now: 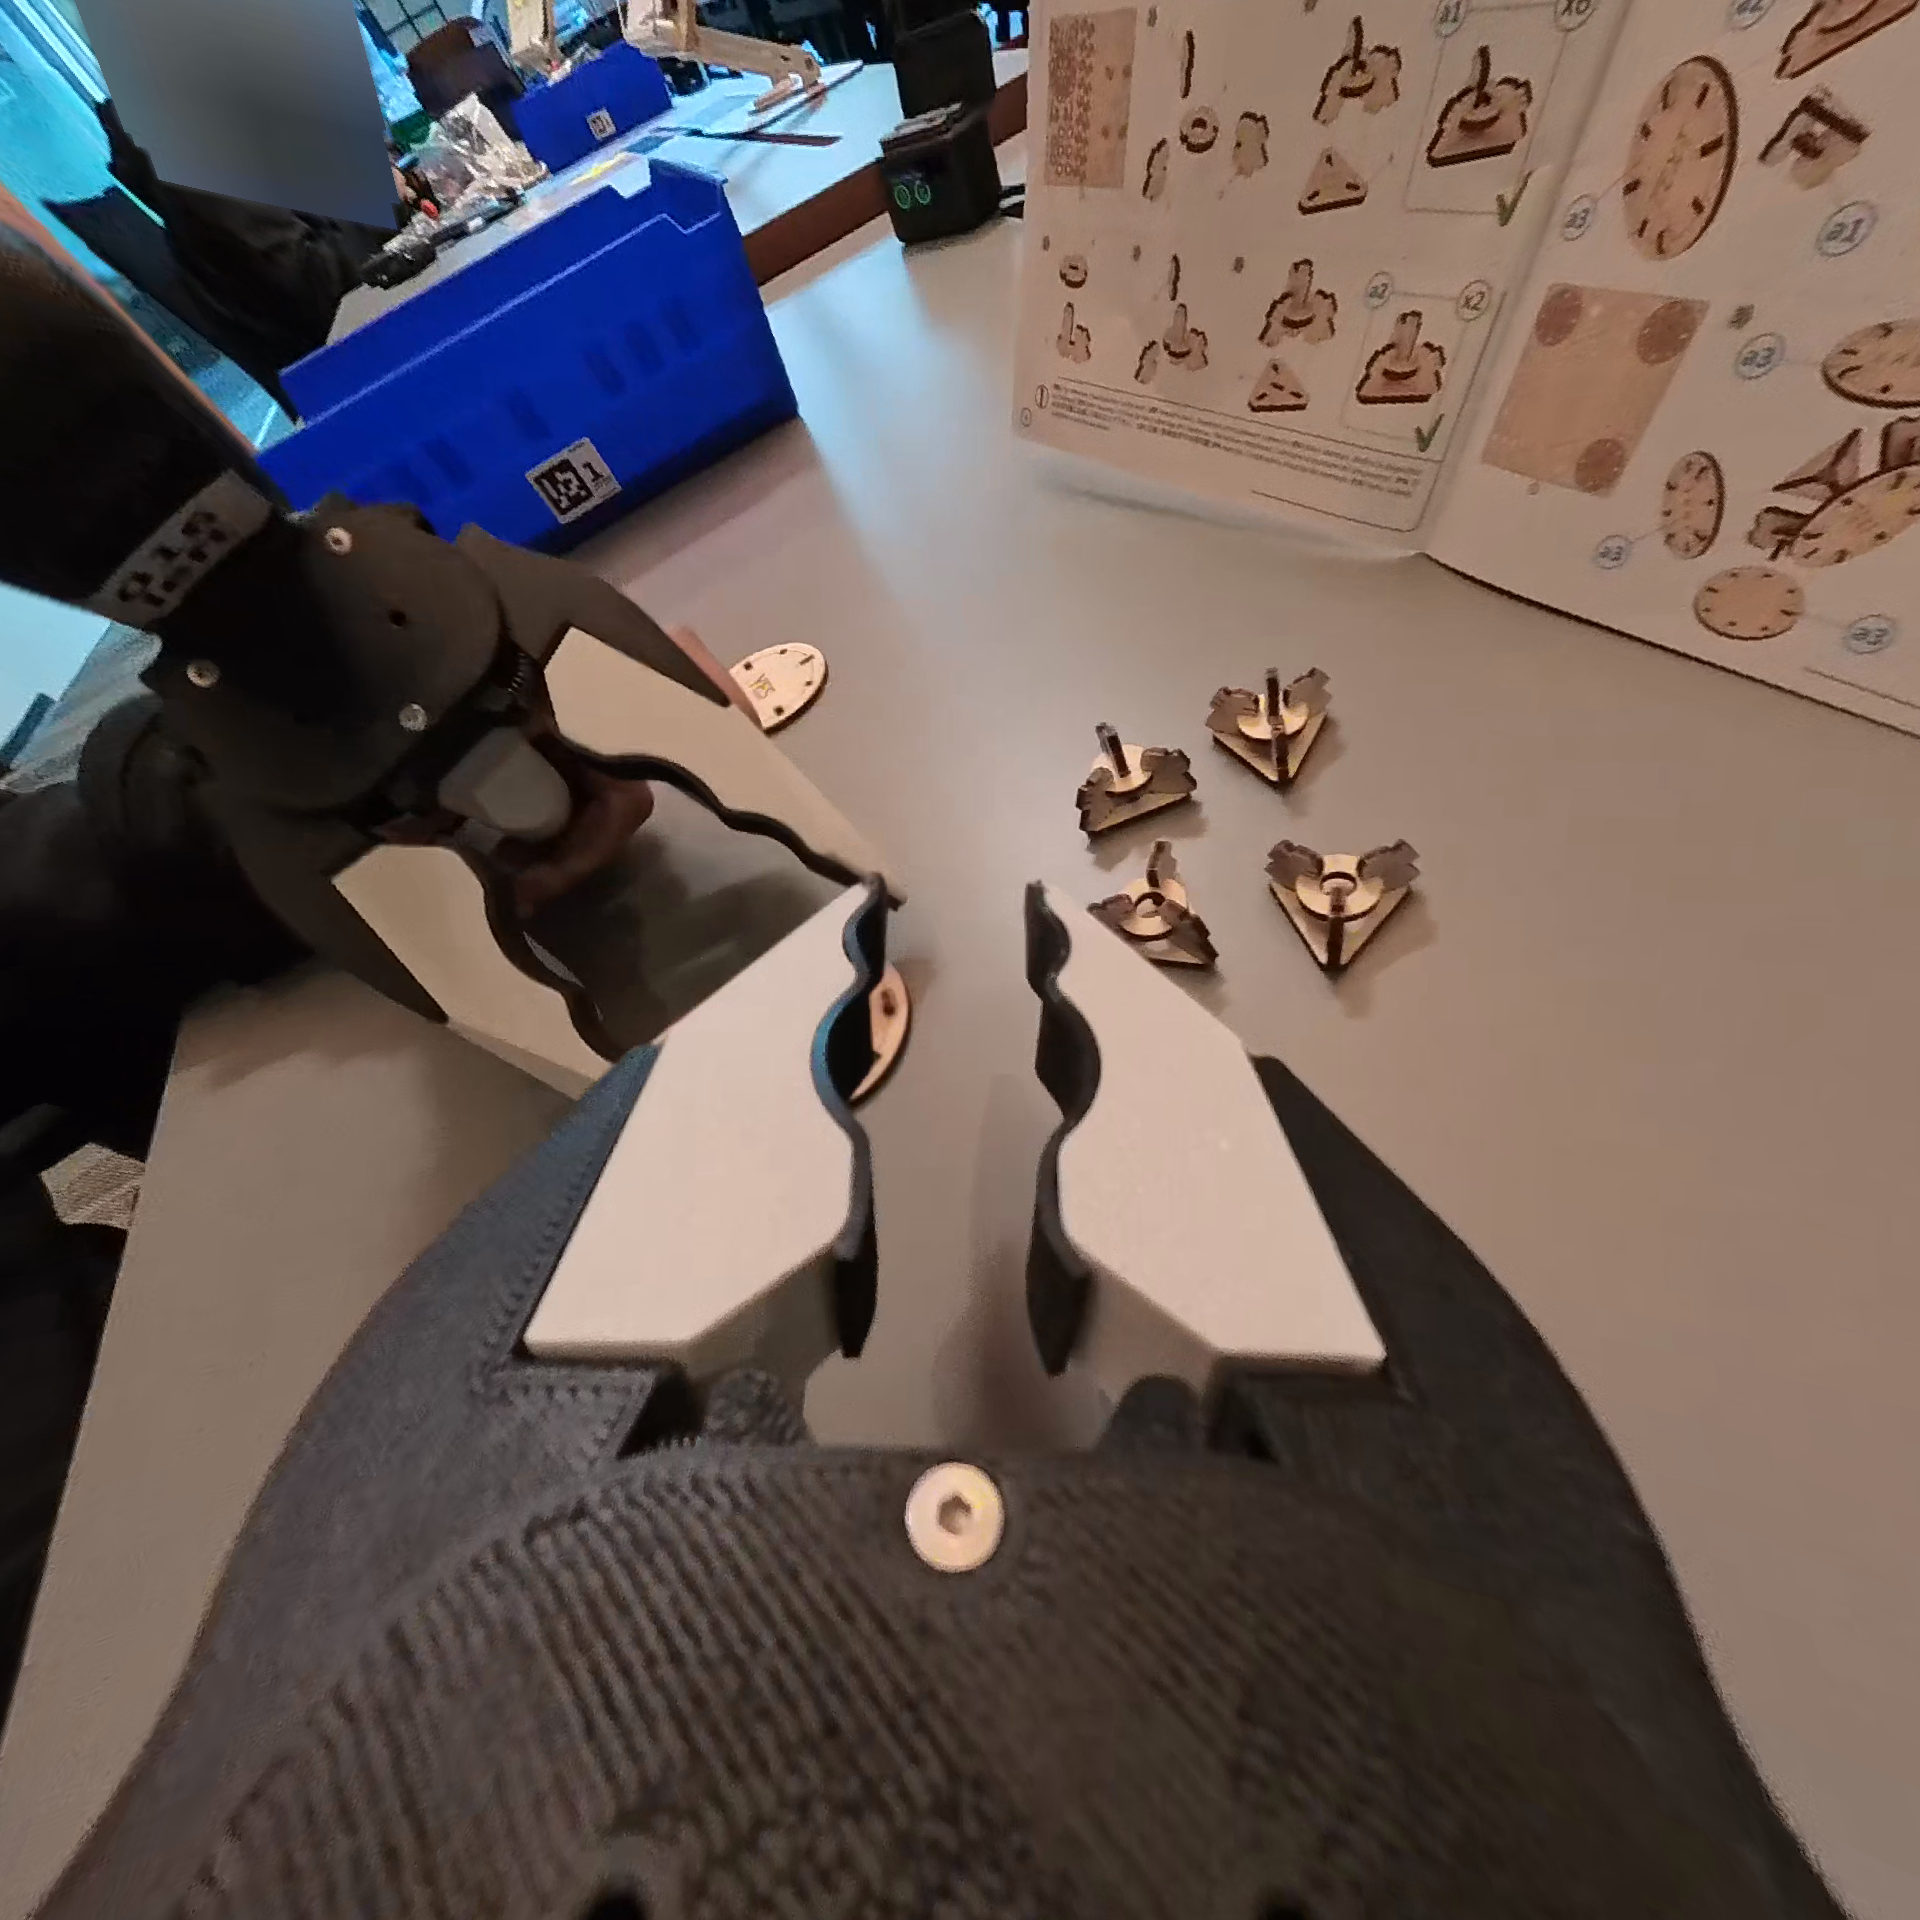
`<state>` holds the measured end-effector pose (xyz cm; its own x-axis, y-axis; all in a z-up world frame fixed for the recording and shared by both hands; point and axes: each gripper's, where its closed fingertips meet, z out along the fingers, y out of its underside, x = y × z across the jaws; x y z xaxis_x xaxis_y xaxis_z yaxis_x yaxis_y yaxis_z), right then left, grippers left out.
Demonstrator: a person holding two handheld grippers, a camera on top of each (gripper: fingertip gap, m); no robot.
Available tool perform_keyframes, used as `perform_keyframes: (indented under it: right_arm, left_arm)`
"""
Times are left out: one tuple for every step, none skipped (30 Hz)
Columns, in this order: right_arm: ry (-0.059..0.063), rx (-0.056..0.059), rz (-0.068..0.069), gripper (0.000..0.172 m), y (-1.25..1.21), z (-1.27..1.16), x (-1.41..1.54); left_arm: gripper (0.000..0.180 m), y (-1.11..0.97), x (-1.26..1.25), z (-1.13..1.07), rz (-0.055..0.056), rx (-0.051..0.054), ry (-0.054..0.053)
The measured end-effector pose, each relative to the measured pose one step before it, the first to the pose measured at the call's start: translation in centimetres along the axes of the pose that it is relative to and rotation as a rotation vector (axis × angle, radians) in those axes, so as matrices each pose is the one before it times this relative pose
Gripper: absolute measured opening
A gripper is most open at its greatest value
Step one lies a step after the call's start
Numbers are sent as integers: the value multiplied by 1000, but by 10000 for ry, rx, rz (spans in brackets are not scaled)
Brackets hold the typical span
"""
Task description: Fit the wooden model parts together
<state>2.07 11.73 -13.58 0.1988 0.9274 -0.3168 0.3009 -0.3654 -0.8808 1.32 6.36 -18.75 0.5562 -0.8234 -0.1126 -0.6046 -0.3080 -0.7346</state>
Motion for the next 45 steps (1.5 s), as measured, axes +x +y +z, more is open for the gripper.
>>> perform_keyframes:
  right_arm:
    - [-37, 8, 19, 26, -24, 12, -70]
    - [27, -11, 11, 26, 81, -7, 35]
    - [15, 0, 20, 26, -14, 20, 21]
    - [-62, -4, 28, 26, 14, 55, -97]
    - [-49, -41, 43, 26, 69, 56, -68]
    - [-47, -30, 22, 27, 36, 69, -101]
    - [-31, -26, 7, 27, 44, 52, -82]
    - [-1, -11, -22, 27, 14, 41, -65]
    - [8, -11, -37, 27, 18, 40, -51]
    - [24, -36, -19, 27, 52, 41, 0]
    - [11, -12, -4, 27, 8, 19, 13]
    - [3, -7, 28, 27, 13, 4, 29]
    - [-26, 7, 46, 27, -4, -8, 21]
    - [-24, 34, 49, 27, -47, -33, 22]
    - [-22, 45, 47, 27, -61, -49, 17]
    - [-23, 45, 36, 27, -59, -49, 15]
    - [-14, 31, 28, 27, -41, -32, 9]
    - [-21, -3, 21, 27, 0, -6, -2]
    - [-14, -16, 16, 27, 27, 24, -20]
    - [-22, -16, 13, 27, 32, 33, -50]
    - [-22, -28, 6, 27, 35, 48, -63]
    - [-21, -36, 0, 27, 59, 55, -74]
    - [-21, -22, -6, 27, 42, 51, -89]
    - [-26, -4, -3, 27, 12, 51, -100]
    - [-52, -2, 9, 27, 18, 65, -152]
    - [-56, -13, 15, 27, 27, 67, -153]
    - [-43, -18, 8, 27, 29, 74, -132]
    - [-25, -28, -6, 28, 44, 66, -96]
    - [5, -36, -26, 28, 58, 52, -39]
    - [20, -22, -35, 28, 31, 26, -14]
    - [22, -4, -25, 28, -2, 8, 1]
    - [-1, 8, -3, 28, -4, 5, -18]
    - [-15, 8, 19, 29, -12, -4, -24]
    - [-8, 6, 31, 30, -4, 3, 13]
    - [-7, 7, 38, 31, -20, -18, 36]
    - [-10, 11, 58, 33, -17, -8, 44]
    - [-1, -20, 103, 36, 41, -6, 75]
    - [-10, -60, 131, 39, 96, 14, 75]
    - [-20, -63, 121, 40, 111, 25, 52]
    - [-30, -34, 88, 42, 55, 21, 11]
    - [-32, -15, 51, 42, 23, 4, -1]
    - [-38, 44, 3, 42, -73, -49, -61]
    - [-135, 195, -70, 41, -327, -135, -280]
    - [-168, 355, -116, 39, -601, -217, -422]
    - [-76, 337, -91, 39, -595, -270, -304]
  left_arm:
    - [77, 142, 159, 109, 159, -114, -28]
    - [77, 153, 95, 125, 121, -131, -54]
    - [75, -92, 72, -20, 66, 57, -15]
    - [74, 16, 21, -5, 11, -4, -2]
    - [74, 5, -13, 0, -37, -8, 20]
    - [74, 10, -23, 14, -38, -12, 14]
    - [73, 21, -3, 5, -23, -7, 11]
    - [70, -9, 32, -7, 40, 8, 5]
    - [65, -4, 206, -7, 68, 0, 88]
    - [61, 23, 177, -4, 21, -10, 78]
    - [59, 3, 90, 6, -35, -13, 45]
    - [57, 32, 85, 10, -77, -24, 71]
    - [57, 35, 49, 21, -114, -30, 70]
    - [58, 14, -8, 14, -89, -17, 30]
    - [58, -9, -137, -5, -44, 10, -80]
    - [58, -22, -186, -32, -30, 18, -130]
    - [59, -34, -120, -16, -7, 25, -102]
    - [60, -34, -122, -31, -22, 32, -91]
    - [65, -27, -170, -23, -51, 24, -103]
    - [66, 21, -247, 26, -90, -15, -133]
    - [66, 87, -328, 57, -139, -73, -171]
    - [66, 123, -366, 104, -234, -103, -171]
    - [65, 100, -41, 57, -394, -92, 75]
    - [63, 133, 233, 60, -449, -111, 271]
    - [64, 31, 253, 9, -329, -18, 274]
    - [64, -9, 57, -56, -48, 30, 84]
    - [62, 18, -98, 4, -19, -11, -74]
    - [57, 16, -215, 9, -16, -17, -176]
    - [56, 9, -75, 12, 39, -11, -104]
    - [56, 9, 28, -9, 39, -2, -32]
    - [55, 7, 43, -9, -29, 3, 36]
    - [55, -6, 36, -16, -35, 11, 53]
    - [55, -12, 12, -11, -42, 13, 47]
    - [55, -16, -11, -23, -49, 14, 42]
    - [55, -16, -10, 5, -55, 13, 26]
    - [55, -20, -38, -4, -55, 10, 6]
    - [55, -6, -91, -13, -47, 4, -34]
    - [55, -1, -70, -8, -48, 8, -14]
    - [55, -32, -18, -13, -29, 20, 12]
    - [55, -83, -52, -45, -16, 57, -7]
    - [55, -179, -100, -85, -14, 126, -38]
    - [55, -291, -156, -137, -12, 191, -68]
    - [55, -342, -214, -164, -18, 228, -102]
    - [55, -437, -249, -198, -17, 274, -121]
    - [55, -544, -172, -260, -3, 343, -76]
